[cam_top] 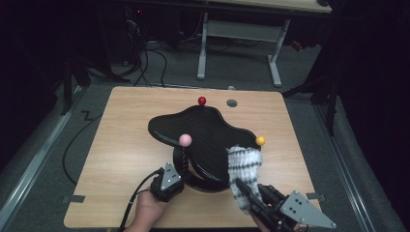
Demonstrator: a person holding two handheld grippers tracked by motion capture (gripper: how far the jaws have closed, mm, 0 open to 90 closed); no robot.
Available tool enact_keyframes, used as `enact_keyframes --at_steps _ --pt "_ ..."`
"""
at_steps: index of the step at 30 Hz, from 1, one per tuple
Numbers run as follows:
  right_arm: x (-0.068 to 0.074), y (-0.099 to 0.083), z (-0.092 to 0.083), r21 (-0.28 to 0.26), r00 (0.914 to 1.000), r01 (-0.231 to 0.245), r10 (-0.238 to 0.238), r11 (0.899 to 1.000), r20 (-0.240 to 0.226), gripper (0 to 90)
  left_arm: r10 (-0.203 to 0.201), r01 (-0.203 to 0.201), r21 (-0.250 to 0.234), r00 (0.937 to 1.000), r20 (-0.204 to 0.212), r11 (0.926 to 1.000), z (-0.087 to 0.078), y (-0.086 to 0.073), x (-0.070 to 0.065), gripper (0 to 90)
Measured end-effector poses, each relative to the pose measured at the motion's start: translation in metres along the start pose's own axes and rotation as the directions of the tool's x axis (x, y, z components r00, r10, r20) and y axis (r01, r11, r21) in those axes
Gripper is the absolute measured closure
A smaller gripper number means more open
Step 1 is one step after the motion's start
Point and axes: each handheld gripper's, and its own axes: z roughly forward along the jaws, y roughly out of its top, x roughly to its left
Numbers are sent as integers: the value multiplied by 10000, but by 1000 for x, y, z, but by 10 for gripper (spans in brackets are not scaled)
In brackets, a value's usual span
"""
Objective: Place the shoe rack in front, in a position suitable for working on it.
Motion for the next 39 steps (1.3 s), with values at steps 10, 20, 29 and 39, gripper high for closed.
enact_keyframes --at_steps 10,20,29,39 --pt "-21 -23 5 588 9968 -657 629 9961 484 792 156 -156 57 9999 35 9999 4 2 -4 698" --pt "-63 -62 15 1548 9700 -1997 1728 9676 1712 793 116 -118 116 9999 120 9999 3 1 -7 738" --pt "-100 -77 39 1730 9453 -2442 1945 9542 2617 795 383 -391 118 9977 565 9992 2 2 -20 740" --pt "-83 -63 20 1441 9619 -1951 1606 9701 2213 795 3 -3 2 9980 638 10000 10 5 -21 746"
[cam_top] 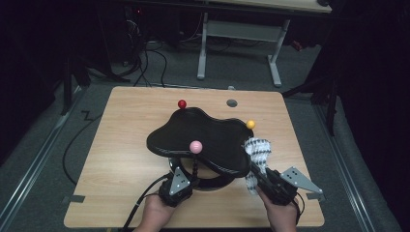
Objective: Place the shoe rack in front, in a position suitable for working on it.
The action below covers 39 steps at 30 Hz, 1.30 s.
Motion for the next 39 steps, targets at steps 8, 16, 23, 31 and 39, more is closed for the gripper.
enact_keyframes --at_steps 8,16,23,31,39 --pt "21 12 -30 -780 9963 777 -802 9939 -296 795 81 -82 -62 9999 -84 9999 9 4 0 747" --pt "56 24 -36 -1440 9766 1818 -1957 9727 -895 796 188 -189 -37 9996 -215 9998 9 5 0 747" --pt "102 30 -8 -1189 9484 2862 -2988 9508 -1058 796 258 -261 -93 9994 -249 9996 9 5 1 748" --pt "133 26 37 -347 9389 3372 -3387 9408 -607 795 393 -395 -35 9986 -353 9992 9 5 -1 748" --pt "129 27 29 -544 9411 3308 -3336 9421 -547 795 466 -468 -50 9982 -368 9989 9 5 0 749"
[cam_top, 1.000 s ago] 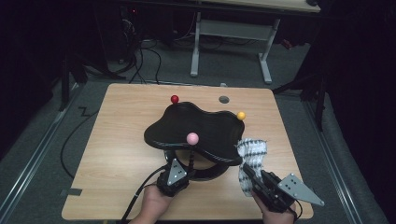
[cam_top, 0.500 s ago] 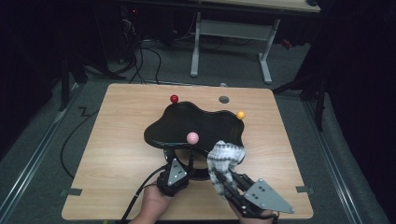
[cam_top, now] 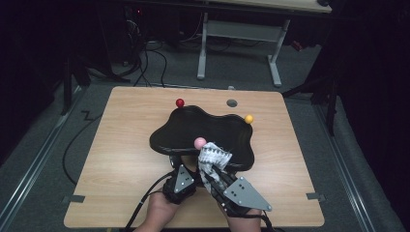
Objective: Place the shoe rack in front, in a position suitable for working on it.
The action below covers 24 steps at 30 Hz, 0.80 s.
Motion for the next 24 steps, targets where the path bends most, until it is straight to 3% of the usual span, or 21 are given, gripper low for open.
enact_keyframes --at_steps 3,8,12,21,23,24 --pt "-5 -1 -14 -234 9999 -105 104 9997 -40 795 -69 68 26 9999 144 10000 0 0 -1 748" --pt "-21 -2 -44 -611 9992 -389 394 9974 80 794 32 -32 56 10000 29 10000 -2 -1 0 748" --pt "-34 -2 -57 -736 9981 -580 594 9956 175 794 33 -33 83 10000 -20 10000 -3 -2 1 749" --pt "-63 -13 -67 -775 9897 -1159 1218 9902 759 791 -16 14 161 10000 83 9999 -4 -3 7 749" --pt "-71 -18 -66 -660 9858 -1309 1369 9892 971 791 -27 26 173 9999 98 9998 -6 -3 8 749" --pt "-80 -24 -63 -497 9781 -1696 1743 9843 1135 792 -26 24 180 9999 117 9998 -6 -4 9 749"
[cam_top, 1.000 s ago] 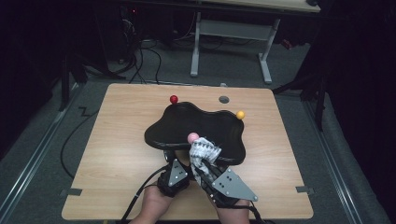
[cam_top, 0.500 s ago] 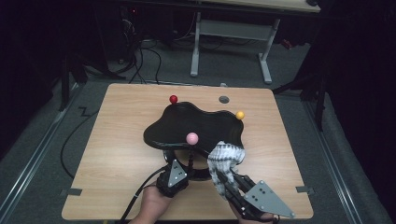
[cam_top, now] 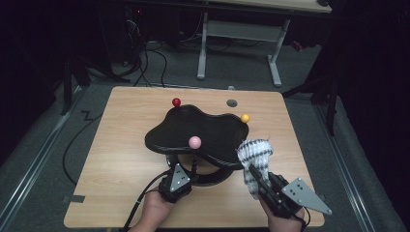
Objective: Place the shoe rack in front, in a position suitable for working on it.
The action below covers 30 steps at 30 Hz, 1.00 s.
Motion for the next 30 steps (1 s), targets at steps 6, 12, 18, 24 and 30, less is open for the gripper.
enact_keyframes --at_steps 6,12,18,24,30 --pt "-24 -19 32 724 9984 -483 461 9962 312 794 -11 11 20 10000 39 10000 -2 -1 2 749" --pt "-38 -29 61 1232 9955 -828 762 9889 570 794 -72 71 22 10000 55 10000 -4 -3 3 749" --pt "-50 -38 81 1645 9925 -993 860 9814 865 794 -98 97 15 9999 76 10000 -4 -3 3 749" --pt "-39 -35 60 1250 9960 -862 826 9884 336 794 -115 115 -7 9999 100 9999 -4 -3 3 749" --pt "-24 -24 31 706 9990 -418 428 9966 -121 792 -118 118 -34 9998 137 9999 -3 -2 3 749"
